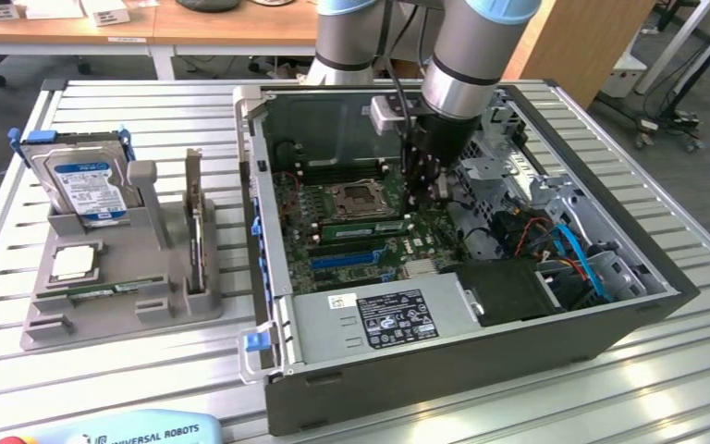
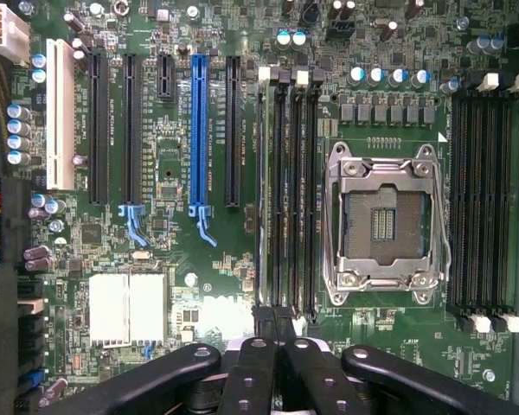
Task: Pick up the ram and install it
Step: 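Press down the ram until it locks into place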
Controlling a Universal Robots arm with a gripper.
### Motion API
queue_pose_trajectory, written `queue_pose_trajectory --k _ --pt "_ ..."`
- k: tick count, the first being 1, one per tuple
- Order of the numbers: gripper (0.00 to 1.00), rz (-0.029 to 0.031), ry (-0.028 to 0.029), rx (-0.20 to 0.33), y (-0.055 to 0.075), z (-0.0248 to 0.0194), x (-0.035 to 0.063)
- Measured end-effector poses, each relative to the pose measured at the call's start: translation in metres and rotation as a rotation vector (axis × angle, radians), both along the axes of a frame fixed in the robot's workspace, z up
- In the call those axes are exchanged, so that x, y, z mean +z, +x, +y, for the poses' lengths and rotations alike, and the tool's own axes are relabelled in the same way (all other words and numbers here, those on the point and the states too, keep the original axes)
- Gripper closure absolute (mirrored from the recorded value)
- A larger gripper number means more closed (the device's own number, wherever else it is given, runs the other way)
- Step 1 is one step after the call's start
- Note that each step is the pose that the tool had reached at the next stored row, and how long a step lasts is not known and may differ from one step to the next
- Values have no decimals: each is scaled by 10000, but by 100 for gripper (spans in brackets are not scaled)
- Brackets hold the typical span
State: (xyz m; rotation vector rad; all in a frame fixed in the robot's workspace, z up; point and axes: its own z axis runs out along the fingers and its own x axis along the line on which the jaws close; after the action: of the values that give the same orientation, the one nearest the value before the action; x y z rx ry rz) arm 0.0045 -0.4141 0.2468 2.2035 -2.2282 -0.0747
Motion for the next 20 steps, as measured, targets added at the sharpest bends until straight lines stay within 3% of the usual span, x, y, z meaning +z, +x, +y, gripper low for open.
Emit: queue_pose_trajectory --k 20 --pt "90 0 0 -2 -544 1 -3"
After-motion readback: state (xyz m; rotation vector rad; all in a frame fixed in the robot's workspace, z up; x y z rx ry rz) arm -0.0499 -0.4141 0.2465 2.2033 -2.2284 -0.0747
